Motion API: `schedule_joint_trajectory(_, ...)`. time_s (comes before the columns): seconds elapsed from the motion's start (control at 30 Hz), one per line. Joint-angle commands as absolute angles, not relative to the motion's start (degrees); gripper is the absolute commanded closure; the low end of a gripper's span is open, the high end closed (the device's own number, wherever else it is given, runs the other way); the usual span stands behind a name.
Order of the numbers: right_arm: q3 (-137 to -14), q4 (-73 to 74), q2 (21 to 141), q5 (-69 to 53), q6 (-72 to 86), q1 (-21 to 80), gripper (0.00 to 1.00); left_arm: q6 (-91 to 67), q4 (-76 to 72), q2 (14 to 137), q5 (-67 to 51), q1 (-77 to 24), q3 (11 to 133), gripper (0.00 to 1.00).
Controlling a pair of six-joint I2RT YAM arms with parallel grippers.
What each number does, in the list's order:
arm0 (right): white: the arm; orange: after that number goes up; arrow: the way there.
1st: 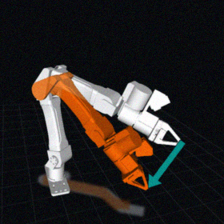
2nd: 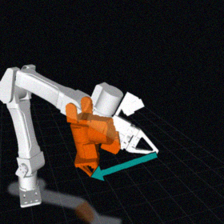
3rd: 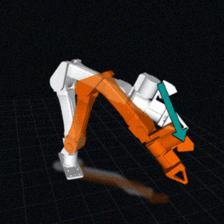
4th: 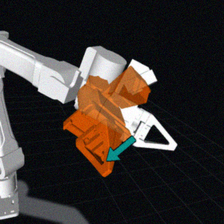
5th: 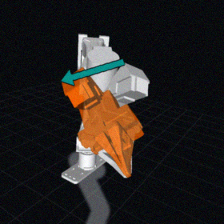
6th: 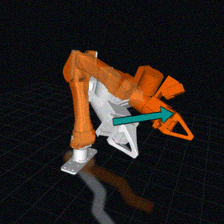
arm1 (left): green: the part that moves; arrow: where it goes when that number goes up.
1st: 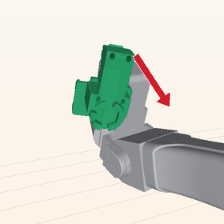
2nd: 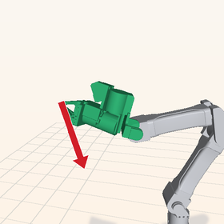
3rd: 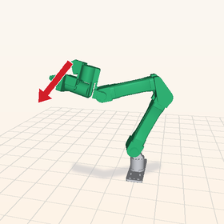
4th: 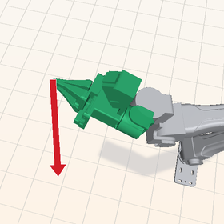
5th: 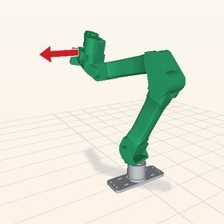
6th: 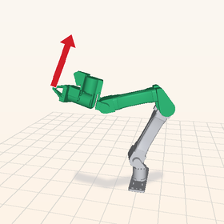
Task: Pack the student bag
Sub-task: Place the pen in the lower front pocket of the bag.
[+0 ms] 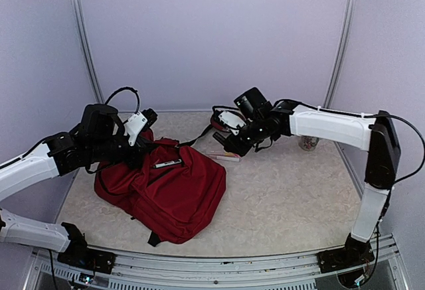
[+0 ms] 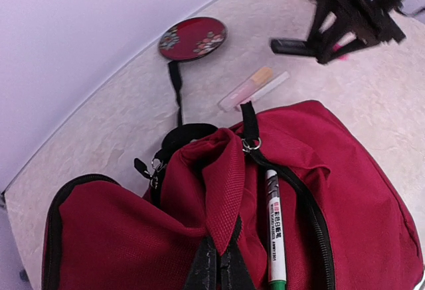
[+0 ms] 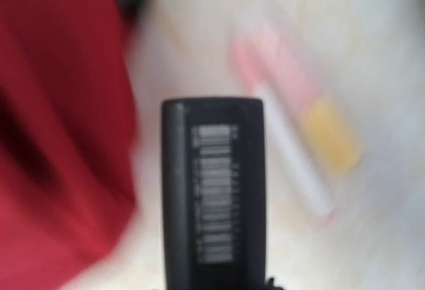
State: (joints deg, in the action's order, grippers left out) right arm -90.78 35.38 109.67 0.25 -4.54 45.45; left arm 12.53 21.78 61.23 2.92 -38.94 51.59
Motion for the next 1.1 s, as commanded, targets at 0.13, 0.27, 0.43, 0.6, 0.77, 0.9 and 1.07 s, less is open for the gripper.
schedule_joint_trajectory(0.13, -72.58, -16.43, 95.53, -32.35, -16.53, 54.54, 0.98, 16.78, 17.8, 59.67, -11.72, -42.36, 52.82, 1.0)
schedule_joint_trajectory(0.27, -76.66, -20.42, 102.79, -42.9, -19.41, 56.64, 0.99, 16.72, 17.46, 58.29, -12.17, -41.99, 52.19, 1.0)
schedule_joint_trajectory(0.43, -81.96, -11.24, 108.24, -44.42, -26.21, 56.87, 0.95, 16.44, 17.41, 57.17, -12.15, -41.4, 51.16, 1.0)
schedule_joint_trajectory(0.6, -79.7, -4.58, 109.41, -38.9, -31.98, 57.0, 0.96, 16.44, 16.78, 57.52, -12.88, -40.9, 50.95, 1.0)
schedule_joint_trajectory(0.77, -79.59, 5.55, 110.69, -27.03, -39.25, 56.95, 0.94, 16.5, 16.85, 57.75, -13.18, -40.87, 50.93, 1.0)
schedule_joint_trajectory(0.9, -84.07, 17.02, 112.44, -20.84, -41.58, 57.02, 0.9, 16.54, 16.81, 57.4, -12.94, -40.78, 50.68, 1.0)
schedule_joint_trajectory(1.07, -85.38, 23.24, 111.52, -17.18, -43.43, 57.52, 0.74, 16.7, 16.79, 57.69, -12.67, -40.78, 50.87, 1.0)
